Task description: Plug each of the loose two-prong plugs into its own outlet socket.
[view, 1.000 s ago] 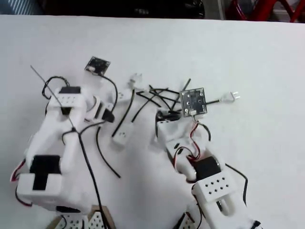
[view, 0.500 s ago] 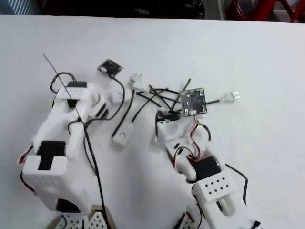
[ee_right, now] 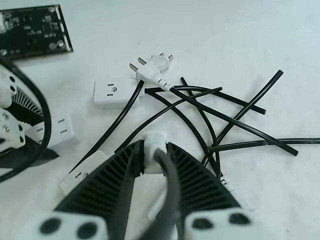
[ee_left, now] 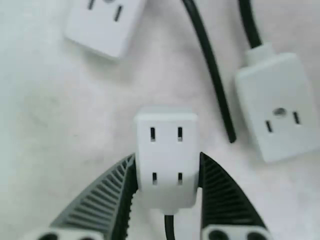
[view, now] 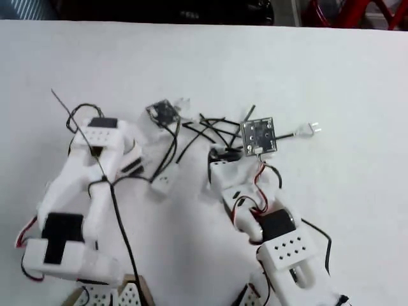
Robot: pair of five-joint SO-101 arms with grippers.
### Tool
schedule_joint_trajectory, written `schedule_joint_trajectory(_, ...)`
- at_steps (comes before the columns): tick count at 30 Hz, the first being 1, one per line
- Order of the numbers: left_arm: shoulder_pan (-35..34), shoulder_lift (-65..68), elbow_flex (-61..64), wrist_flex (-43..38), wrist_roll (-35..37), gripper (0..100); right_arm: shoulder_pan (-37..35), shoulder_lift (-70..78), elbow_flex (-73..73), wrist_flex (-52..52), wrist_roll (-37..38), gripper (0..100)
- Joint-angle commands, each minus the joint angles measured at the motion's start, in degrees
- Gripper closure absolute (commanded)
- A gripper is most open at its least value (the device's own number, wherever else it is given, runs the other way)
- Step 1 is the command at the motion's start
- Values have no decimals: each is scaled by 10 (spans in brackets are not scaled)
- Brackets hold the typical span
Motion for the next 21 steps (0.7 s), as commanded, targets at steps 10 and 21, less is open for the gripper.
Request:
schedule_joint_trajectory(10,-10,-121,113,-107,126,718,4,-8,-2,-9,2,982)
schedule_joint_trajectory(21,-84,-177,3,47,132,761,-1,-9,-7,-10,4,982)
